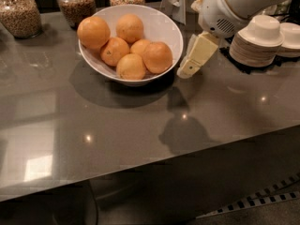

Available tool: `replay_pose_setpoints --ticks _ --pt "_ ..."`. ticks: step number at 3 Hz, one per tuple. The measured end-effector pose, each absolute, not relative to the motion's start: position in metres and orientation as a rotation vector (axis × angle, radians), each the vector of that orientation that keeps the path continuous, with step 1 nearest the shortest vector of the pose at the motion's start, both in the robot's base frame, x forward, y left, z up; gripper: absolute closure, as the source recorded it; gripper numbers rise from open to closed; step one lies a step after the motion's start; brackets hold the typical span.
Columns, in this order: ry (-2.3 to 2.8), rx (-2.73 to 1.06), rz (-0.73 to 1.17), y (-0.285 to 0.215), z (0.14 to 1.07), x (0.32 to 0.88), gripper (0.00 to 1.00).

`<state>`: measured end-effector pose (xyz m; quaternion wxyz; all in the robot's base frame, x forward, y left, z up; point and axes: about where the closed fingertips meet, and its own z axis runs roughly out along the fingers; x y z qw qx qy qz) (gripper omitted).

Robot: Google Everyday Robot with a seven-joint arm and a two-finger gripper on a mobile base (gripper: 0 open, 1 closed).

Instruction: Pick orange from white bowl

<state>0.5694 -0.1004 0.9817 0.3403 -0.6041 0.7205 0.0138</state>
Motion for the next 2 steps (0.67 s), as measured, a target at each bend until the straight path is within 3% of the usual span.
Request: replay_pose_setpoints --ticks 2 --pt "1.873 -1.457 0.105 -0.066 0.966 0.608 0.00"
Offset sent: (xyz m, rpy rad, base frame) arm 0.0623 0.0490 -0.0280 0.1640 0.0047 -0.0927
